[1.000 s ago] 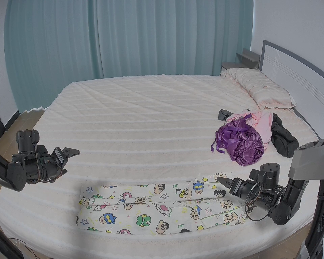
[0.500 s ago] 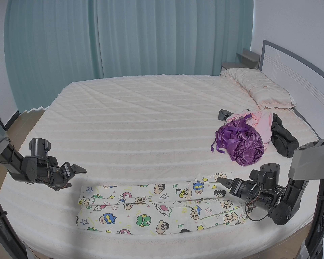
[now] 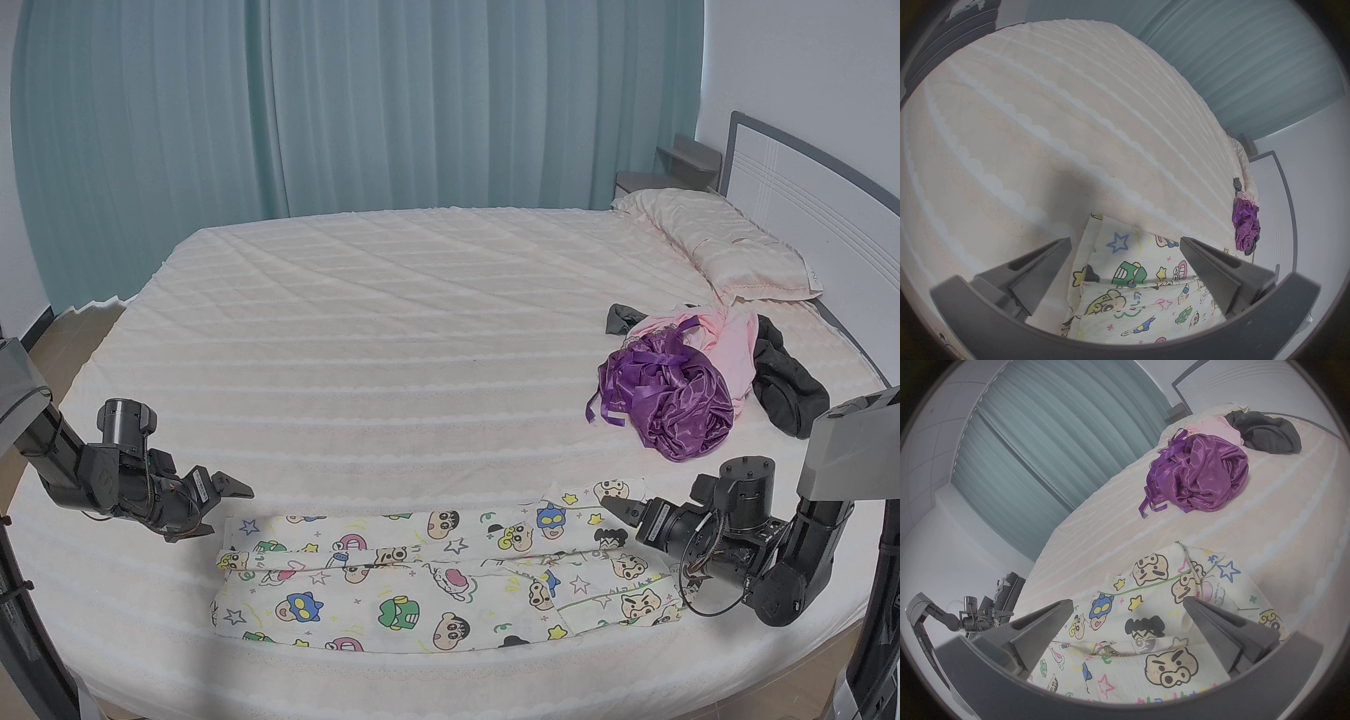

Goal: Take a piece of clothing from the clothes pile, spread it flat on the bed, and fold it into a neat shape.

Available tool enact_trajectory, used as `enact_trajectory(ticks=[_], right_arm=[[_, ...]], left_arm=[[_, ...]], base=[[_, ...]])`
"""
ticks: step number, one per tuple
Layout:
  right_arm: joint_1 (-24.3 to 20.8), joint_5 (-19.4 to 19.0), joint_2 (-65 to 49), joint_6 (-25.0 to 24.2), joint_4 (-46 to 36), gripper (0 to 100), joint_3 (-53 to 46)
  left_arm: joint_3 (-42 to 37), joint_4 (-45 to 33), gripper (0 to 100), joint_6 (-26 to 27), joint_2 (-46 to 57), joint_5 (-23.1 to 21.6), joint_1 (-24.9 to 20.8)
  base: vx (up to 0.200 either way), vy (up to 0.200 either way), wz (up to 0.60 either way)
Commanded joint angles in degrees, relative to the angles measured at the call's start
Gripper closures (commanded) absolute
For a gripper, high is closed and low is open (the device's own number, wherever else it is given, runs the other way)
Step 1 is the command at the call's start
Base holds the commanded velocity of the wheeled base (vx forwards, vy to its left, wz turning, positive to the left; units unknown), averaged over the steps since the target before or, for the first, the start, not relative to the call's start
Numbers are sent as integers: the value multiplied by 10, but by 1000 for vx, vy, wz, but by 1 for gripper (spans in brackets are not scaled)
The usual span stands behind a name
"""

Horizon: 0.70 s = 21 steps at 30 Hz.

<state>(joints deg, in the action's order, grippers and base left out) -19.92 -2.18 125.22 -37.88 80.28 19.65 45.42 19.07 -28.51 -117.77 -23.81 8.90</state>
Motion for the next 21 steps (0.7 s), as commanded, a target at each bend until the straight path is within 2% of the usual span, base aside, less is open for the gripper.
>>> enact_trajectory(ticks=[1,21], right_arm=[[0,0,4,0,1,0,0],[0,0,4,0,1,0,1]], left_arm=[[0,1,0,1,-6,0,0],[10,7,0,24,-47,23,-20]], base=[[0,0,0],[0,0,0]])
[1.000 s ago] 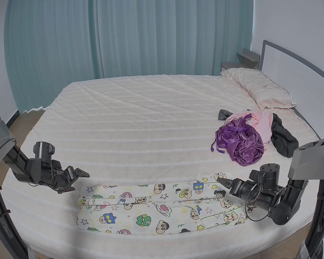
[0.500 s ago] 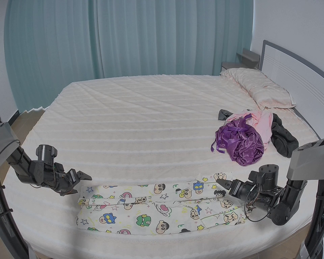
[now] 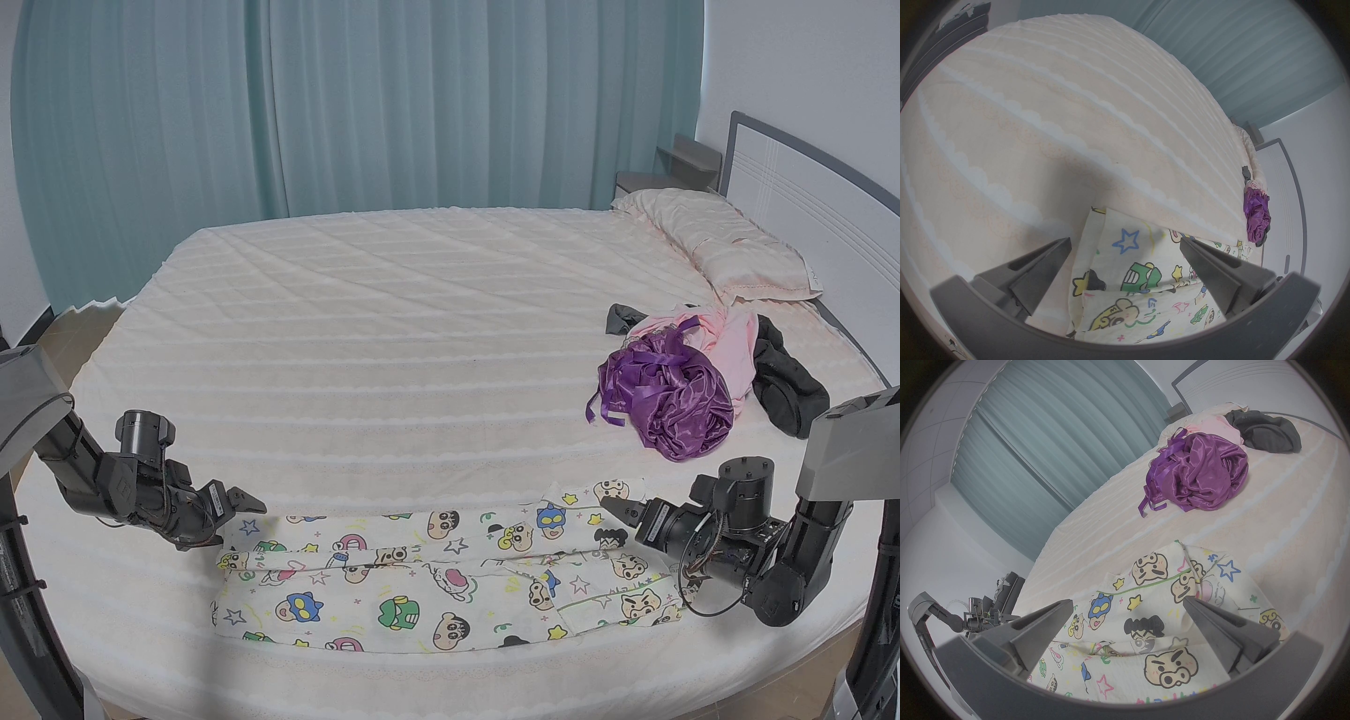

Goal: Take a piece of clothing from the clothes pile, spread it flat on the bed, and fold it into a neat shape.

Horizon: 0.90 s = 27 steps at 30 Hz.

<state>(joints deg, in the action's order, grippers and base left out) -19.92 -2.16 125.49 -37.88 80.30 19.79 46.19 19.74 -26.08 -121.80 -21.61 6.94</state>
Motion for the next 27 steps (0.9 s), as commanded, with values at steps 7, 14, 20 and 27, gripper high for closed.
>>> enact_trajectory(ticks=[7,14,20,27], right_arm=[[0,0,1,0,0,0,0],[-1,-1,2,0,0,0,0],[-2,0,5,0,0,0,0],[-2,0,5,0,1,0,-1]], left_arm=[[7,0,100,-2,-6,2,0],[11,-1,100,-8,-2,3,4],[18,-2,100,-39,18,3,4],[31,-7,100,-59,27,2,4]], base=[[0,0,0],[0,0,0],[0,0,0],[0,0,0]])
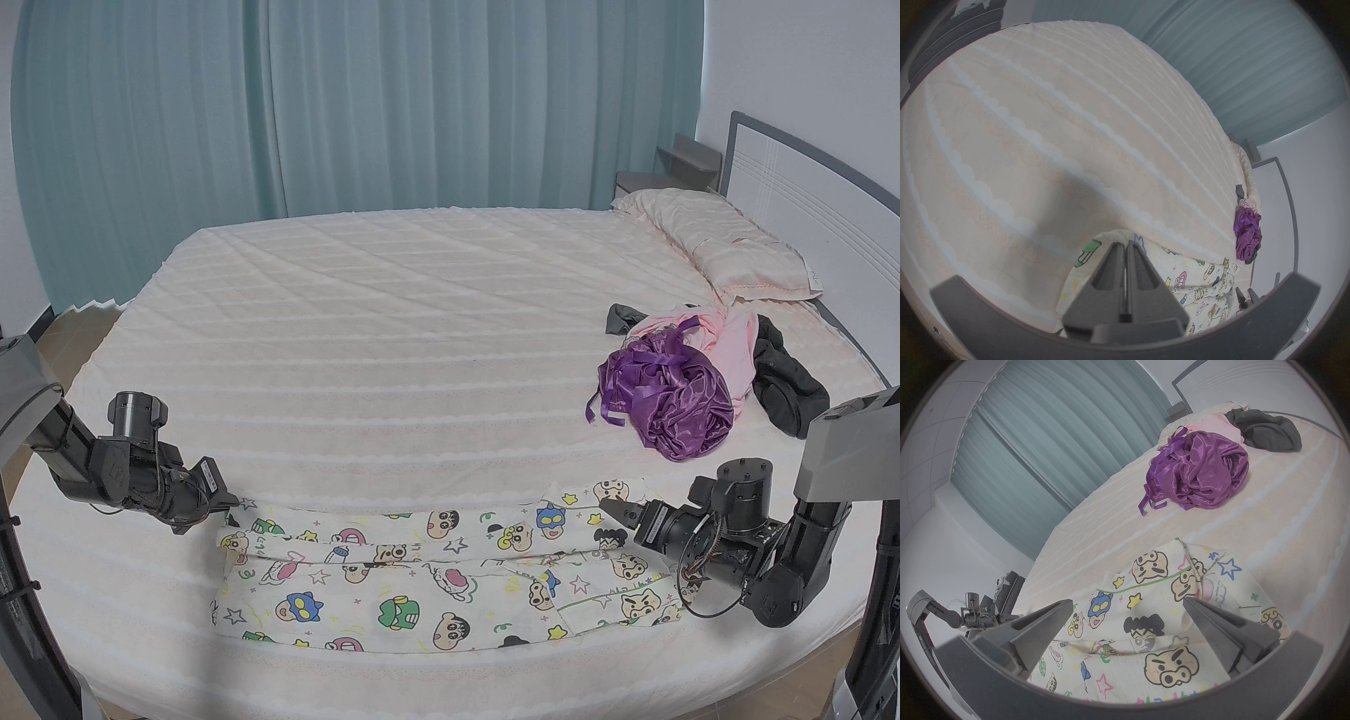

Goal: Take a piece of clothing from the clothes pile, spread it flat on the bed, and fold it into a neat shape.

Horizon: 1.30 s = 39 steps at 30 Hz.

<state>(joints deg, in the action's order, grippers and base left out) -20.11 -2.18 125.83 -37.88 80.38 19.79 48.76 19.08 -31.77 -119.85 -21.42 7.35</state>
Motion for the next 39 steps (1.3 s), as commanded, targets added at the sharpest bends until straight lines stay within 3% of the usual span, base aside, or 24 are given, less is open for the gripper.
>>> enact_trajectory(ticks=[1,10,26,27,39], right_arm=[[0,0,1,0,0,0,-1],[0,0,1,0,0,0,0],[1,-1,6,0,0,0,1],[0,0,6,0,0,0,1],[9,2,-8,2,-9,0,-5]], left_arm=[[7,0,100,-6,7,0,0],[27,7,100,-35,-8,-8,11],[28,7,100,-29,-33,-12,20],[28,7,0,-29,-33,-12,20],[-8,3,0,-33,44,-11,35]], base=[[0,0,0],[0,0,0],[0,0,0],[0,0,0],[0,0,0]])
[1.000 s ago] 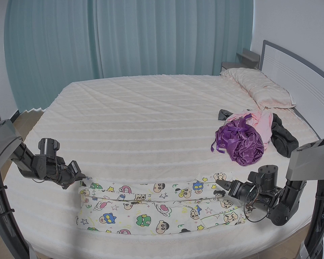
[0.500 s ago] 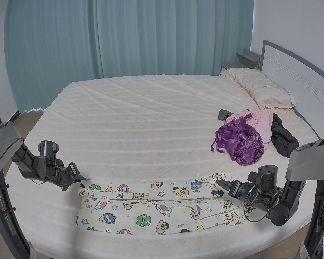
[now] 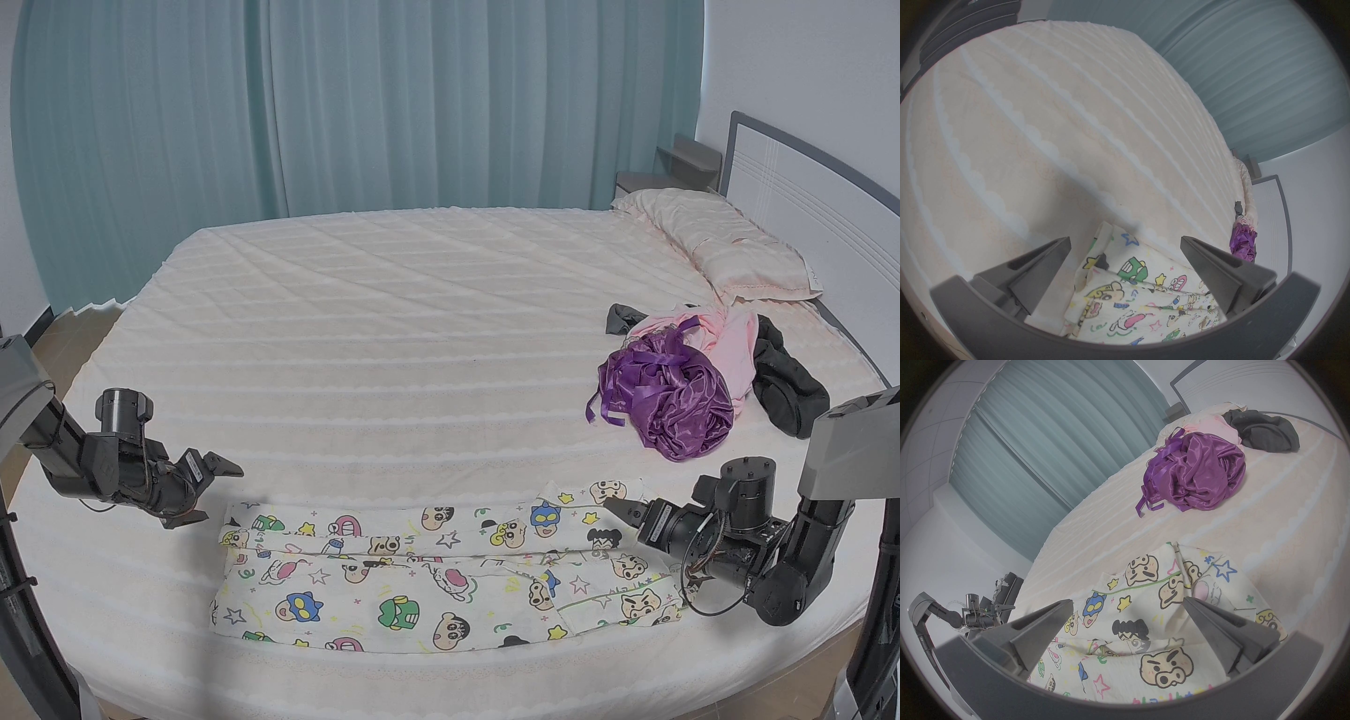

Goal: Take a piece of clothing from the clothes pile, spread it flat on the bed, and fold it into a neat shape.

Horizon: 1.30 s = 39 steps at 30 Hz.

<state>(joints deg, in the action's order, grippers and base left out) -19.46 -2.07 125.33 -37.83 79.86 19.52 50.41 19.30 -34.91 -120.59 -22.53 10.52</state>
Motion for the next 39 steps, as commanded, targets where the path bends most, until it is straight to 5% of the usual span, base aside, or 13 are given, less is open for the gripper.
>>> enact_trajectory(ticks=[1,10,24,25,39], right_arm=[[2,1,-4,1,-6,0,-4],[1,-2,29,-3,-62,0,21],[4,-3,80,-48,-108,0,105],[6,-4,80,-49,-108,100,105],[17,0,52,-61,-103,100,83]], left_arm=[[-29,1,0,-2,61,3,1],[-42,-2,0,-62,106,9,-44],[-43,-2,0,-77,105,13,-60],[-43,-2,0,-79,105,20,-62],[-80,1,0,-81,103,46,-110]], base=[[0,0,0],[0,0,0],[0,0,0],[0,0,0],[0,0,0]])
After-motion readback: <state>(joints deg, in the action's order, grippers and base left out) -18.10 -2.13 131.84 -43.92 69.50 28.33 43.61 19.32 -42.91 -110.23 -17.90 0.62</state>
